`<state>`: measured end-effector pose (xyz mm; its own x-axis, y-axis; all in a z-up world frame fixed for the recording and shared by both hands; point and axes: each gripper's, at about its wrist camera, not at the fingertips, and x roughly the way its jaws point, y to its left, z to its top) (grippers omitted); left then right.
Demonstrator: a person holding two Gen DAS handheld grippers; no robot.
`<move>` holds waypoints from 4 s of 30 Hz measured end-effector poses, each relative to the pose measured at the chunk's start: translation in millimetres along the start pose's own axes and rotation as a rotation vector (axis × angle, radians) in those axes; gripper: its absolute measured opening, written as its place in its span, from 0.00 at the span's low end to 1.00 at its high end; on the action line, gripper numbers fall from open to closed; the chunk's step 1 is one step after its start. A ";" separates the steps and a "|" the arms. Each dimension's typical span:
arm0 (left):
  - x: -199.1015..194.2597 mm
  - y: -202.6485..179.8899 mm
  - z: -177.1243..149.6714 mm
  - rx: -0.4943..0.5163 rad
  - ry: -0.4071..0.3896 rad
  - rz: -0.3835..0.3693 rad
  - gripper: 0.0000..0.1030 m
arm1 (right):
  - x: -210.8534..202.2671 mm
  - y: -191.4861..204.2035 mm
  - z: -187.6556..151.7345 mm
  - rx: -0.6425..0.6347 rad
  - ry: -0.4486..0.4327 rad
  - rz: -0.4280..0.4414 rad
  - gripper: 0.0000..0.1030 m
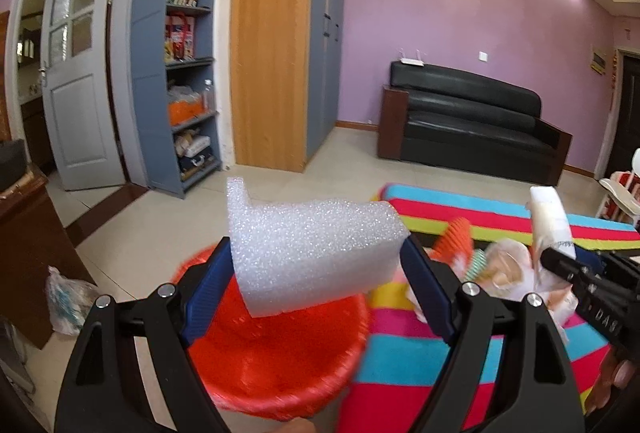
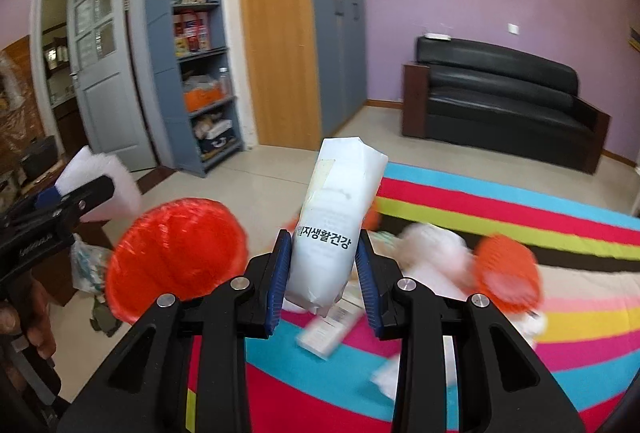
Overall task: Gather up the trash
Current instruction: 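Carry the foam block and rolled package over the red bin, open both tools, then move both open tools back over the table items, then grasp the crumpled white tissue with the right tool while the left grasps an orange foam net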
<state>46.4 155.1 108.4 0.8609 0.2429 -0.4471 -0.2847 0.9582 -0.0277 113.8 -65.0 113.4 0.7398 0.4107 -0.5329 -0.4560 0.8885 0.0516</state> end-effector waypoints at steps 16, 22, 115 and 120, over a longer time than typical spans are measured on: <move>35.5 79.5 7.9 -0.127 0.039 0.120 0.79 | 78.3 84.9 24.8 -0.093 0.044 0.218 0.32; 40.5 96.3 13.7 -0.151 0.036 0.140 0.79 | 103.6 105.7 21.4 -0.112 0.074 0.234 0.36; 109.4 -116.3 -5.5 -0.026 0.157 -0.242 0.82 | 67.7 -84.8 -105.2 -0.031 0.374 -0.083 0.19; 132.3 -126.9 -8.0 0.015 0.207 -0.249 0.74 | 54.5 -81.8 -97.9 -0.041 0.337 -0.060 0.17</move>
<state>193.0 64.4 45.6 0.7986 -0.0337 -0.6009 -0.0689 0.9867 -0.1470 143.0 -135.4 -2.6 0.5642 0.2606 -0.7834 -0.4410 0.8973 -0.0191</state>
